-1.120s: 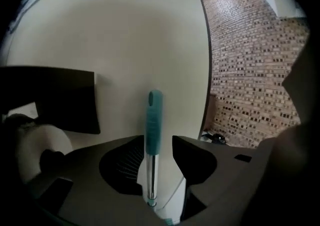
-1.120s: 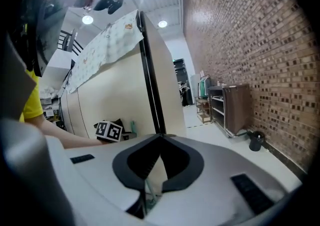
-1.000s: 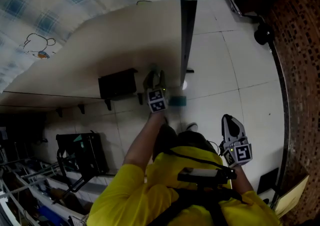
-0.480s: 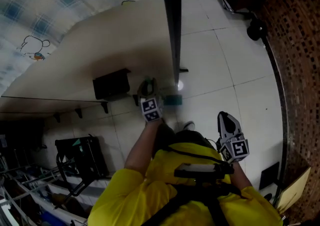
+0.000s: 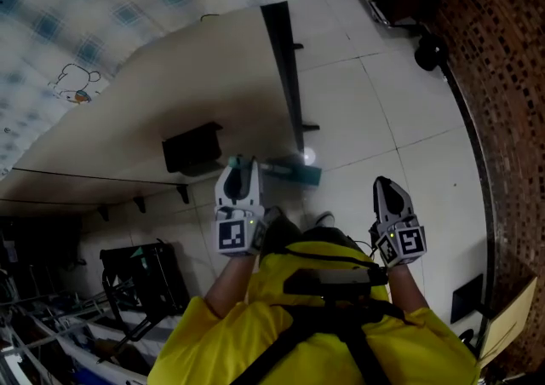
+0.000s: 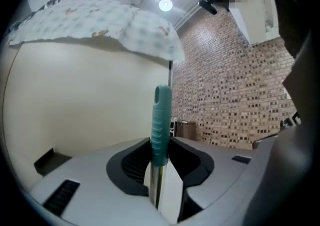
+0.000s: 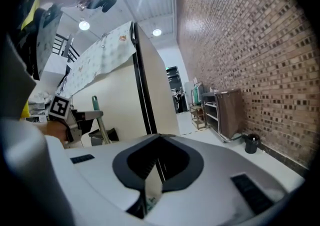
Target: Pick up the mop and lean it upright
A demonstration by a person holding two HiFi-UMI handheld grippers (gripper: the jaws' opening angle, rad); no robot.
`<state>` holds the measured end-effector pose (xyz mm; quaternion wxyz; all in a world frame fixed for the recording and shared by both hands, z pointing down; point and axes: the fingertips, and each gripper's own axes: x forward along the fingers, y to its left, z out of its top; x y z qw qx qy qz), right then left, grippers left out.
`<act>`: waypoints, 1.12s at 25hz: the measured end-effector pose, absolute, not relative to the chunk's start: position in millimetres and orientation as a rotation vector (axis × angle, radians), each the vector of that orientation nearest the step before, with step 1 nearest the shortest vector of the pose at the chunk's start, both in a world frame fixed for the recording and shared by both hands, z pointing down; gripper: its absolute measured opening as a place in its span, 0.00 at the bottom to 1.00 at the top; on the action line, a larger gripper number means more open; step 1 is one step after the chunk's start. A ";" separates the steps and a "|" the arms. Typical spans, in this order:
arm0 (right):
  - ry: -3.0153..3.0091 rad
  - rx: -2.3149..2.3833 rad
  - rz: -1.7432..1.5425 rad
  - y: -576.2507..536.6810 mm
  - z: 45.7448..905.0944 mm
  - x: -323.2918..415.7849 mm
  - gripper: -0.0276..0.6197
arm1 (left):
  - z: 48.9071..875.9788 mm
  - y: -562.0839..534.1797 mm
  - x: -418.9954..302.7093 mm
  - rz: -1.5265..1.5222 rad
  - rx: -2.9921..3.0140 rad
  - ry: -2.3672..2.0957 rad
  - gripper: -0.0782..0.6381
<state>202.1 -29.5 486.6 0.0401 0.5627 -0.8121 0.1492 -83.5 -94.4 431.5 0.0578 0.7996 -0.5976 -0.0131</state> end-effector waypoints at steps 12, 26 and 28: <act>-2.611 1.780 0.315 -38.0 428.5 210.1 0.05 | 285.5 -45.3 -34.3 -0.287 2.750 -1.581 0.27; -2.610 1.786 0.352 -25.0 439.9 212.5 0.05 | 312.2 -24.7 -28.8 -0.170 2.731 -1.568 0.27; -2.608 1.773 0.368 -26.3 444.9 209.8 0.05 | 330.8 -29.3 -34.9 -0.135 2.701 -1.589 0.27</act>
